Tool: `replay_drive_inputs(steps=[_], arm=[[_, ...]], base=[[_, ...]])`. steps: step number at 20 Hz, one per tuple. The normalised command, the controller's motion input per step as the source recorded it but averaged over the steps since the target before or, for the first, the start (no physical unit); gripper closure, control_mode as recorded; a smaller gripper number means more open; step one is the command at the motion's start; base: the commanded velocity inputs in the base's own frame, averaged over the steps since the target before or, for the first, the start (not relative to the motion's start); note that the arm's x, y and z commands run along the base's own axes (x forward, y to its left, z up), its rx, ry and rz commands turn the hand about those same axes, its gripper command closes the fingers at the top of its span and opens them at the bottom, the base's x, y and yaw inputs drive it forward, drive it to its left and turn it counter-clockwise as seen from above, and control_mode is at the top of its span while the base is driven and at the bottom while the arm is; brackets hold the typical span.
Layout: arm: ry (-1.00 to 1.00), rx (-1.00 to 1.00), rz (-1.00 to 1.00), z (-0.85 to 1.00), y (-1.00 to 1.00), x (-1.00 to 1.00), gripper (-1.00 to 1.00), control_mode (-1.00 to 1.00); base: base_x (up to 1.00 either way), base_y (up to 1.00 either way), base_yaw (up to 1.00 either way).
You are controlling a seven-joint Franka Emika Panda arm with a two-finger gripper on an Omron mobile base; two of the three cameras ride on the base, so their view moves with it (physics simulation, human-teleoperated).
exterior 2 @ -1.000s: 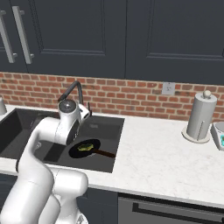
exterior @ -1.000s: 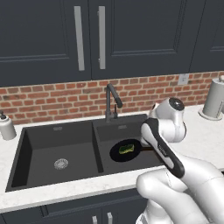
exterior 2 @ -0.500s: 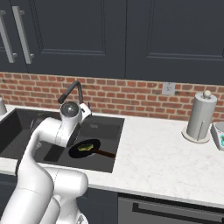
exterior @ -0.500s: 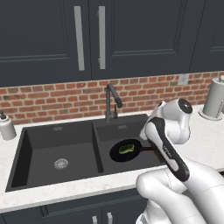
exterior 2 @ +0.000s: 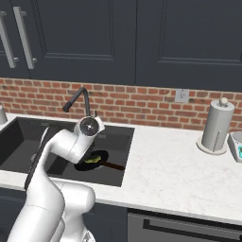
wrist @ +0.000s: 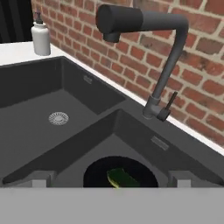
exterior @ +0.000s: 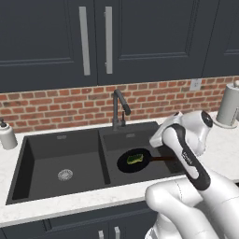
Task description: Pick the pan and sponge and place them into the sink. Then turn on the water.
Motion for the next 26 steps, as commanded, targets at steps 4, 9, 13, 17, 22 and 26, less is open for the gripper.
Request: replay_drive_inputs(steps=[4,9,13,17,22,26], arm=[[0.01,0.28,0.00,0.00,0.00,0.12,-1.00,-1.00],[0.00,0.17,0.00,0.00,0.00,0.02,-1.00,-1.00],[0.00,0.02,0.00,0.00,0.00,0.00,-1.00,-1.00],[-0.02,0.00,0.00,0.00,0.00,0.00,-1.00,-1.00],[-0.02,-0.01,-0.04,0.00,0.00,0.04,-1.00,-1.00],[0.00,0.00,0.00,0.00,0.00,0.27,-1.00,-1.00]], base=[[0.00,0.00,0.00],[0.00,0.00,0.00],[0.00,0.00,0.00],[0.00,0.00,0.00],[0.00,0.00,0.00],[0.00,0.00,0.00]])
